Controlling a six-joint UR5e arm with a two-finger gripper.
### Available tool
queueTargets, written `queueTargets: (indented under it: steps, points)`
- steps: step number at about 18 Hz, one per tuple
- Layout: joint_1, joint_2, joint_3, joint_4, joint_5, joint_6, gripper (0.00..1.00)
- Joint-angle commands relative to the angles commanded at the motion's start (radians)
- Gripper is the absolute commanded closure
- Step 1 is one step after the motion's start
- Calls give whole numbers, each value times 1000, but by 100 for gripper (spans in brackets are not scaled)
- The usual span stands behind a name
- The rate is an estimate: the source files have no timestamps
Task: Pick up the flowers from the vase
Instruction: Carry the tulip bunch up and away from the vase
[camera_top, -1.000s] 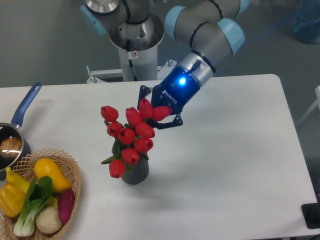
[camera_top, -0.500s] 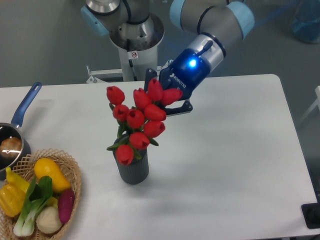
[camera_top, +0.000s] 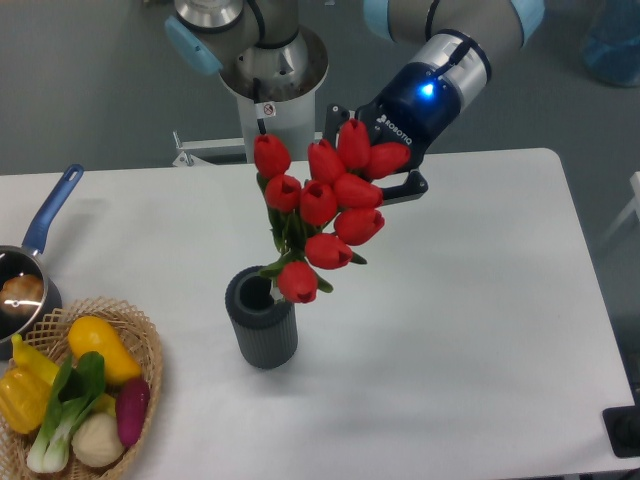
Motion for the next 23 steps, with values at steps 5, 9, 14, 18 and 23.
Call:
queueTargets:
  steps: [5,9,14,18,23]
  points:
    - [38,5,20,5,55,11,100]
    - [38,23,23,5,277,76,100]
    - [38,20,17,0,490,205,95]
    - [41,6,12,-2,650,267,95]
    - [19,-75,14,0,857,328,92]
